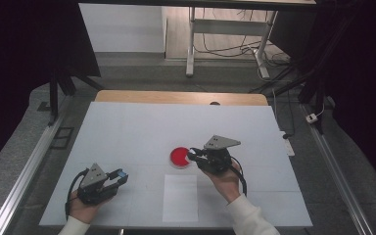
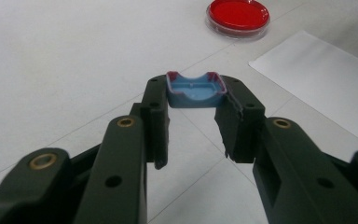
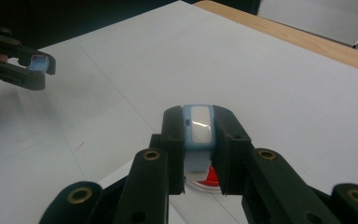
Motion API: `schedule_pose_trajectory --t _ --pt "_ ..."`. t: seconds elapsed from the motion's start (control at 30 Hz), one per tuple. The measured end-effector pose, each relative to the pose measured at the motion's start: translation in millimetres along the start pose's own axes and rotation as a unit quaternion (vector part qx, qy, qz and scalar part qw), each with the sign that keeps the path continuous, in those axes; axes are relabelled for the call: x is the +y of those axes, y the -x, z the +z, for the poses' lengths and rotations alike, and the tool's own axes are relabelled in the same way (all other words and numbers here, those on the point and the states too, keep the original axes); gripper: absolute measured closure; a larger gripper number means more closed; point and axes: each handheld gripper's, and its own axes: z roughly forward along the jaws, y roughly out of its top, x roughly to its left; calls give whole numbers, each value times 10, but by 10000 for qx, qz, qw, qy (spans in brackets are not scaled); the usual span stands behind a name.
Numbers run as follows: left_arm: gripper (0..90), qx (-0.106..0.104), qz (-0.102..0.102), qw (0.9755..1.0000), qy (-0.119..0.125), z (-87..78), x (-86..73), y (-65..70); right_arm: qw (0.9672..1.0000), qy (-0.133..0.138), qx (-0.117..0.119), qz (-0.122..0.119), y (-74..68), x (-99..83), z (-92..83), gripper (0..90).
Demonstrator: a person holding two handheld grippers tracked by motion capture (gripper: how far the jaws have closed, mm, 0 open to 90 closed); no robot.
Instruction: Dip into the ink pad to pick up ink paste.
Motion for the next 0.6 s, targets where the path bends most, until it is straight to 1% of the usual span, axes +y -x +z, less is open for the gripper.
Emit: schedule_pose_trajectory --t 0.03,0.27,0.37,0.6 --pt "646 -4 -2 10000 1 0 0 -1 10000 -15 -18 -11 -7 0 -6 750" --pt "646 6 -5 10000 4 -3 -1 -6 10000 -32 73 -51 -43 -31 -42 750" --pt "646 -4 -7 10000 5 -2 -1 -3 10000 -55 44 -67 -56 -39 -60 750" --pt "646 0 -6 10000 -6 0 -2 -7 9998 -60 143 -93 -94 -59 -82 750"
